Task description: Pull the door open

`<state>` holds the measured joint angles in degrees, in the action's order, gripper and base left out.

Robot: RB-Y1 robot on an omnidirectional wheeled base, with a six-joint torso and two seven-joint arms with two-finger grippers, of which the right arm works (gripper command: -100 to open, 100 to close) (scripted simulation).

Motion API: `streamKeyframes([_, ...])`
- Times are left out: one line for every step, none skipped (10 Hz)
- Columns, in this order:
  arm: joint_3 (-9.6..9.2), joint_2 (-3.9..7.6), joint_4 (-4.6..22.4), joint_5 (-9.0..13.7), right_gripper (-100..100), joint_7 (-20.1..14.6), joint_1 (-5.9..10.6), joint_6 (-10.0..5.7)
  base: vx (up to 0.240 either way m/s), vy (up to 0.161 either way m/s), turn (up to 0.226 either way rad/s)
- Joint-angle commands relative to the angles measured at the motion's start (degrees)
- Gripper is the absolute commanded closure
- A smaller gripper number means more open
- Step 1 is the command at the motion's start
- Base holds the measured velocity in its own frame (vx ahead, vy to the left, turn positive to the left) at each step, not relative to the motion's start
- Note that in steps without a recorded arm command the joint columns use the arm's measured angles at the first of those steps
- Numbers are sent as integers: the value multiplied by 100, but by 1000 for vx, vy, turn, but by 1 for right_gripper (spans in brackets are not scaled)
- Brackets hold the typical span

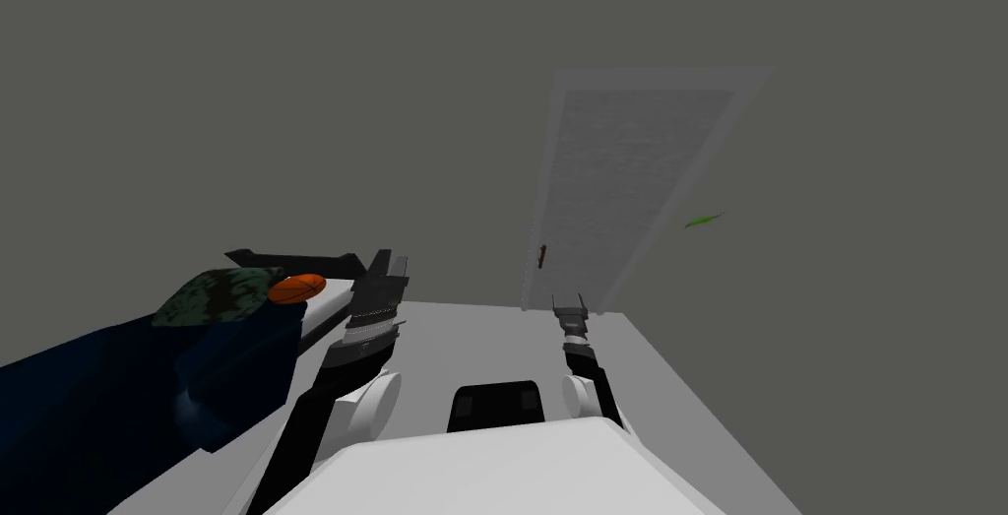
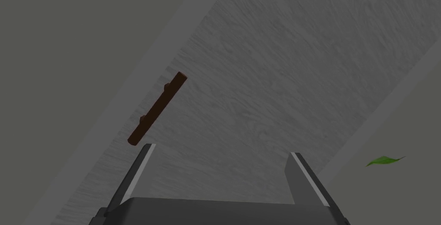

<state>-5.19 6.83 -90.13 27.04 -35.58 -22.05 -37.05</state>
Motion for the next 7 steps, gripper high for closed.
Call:
streamKeyframes([-3,27,181,113,-100,-213,34,-84,76,-51,203])
streamKeyframes([-7,35,289,179,-100,-328,56,-131,86,-68,167])
streamKeyframes([-10,43,397,244,-100,-443,79,-178,82,-67,162])
streamKeyframes([-14,51,504,310,-100,-558,101,-225,71,-70,146])
streamKeyframes([-18,59,612,375,-100,-673,124,-272,66,-64,160])
streamKeyframes([-22,66,718,439,-100,-786,146,-318,77,-66,148])
streamKeyframes([-25,73,819,501,-100,-894,167,-362,79,-75,164])
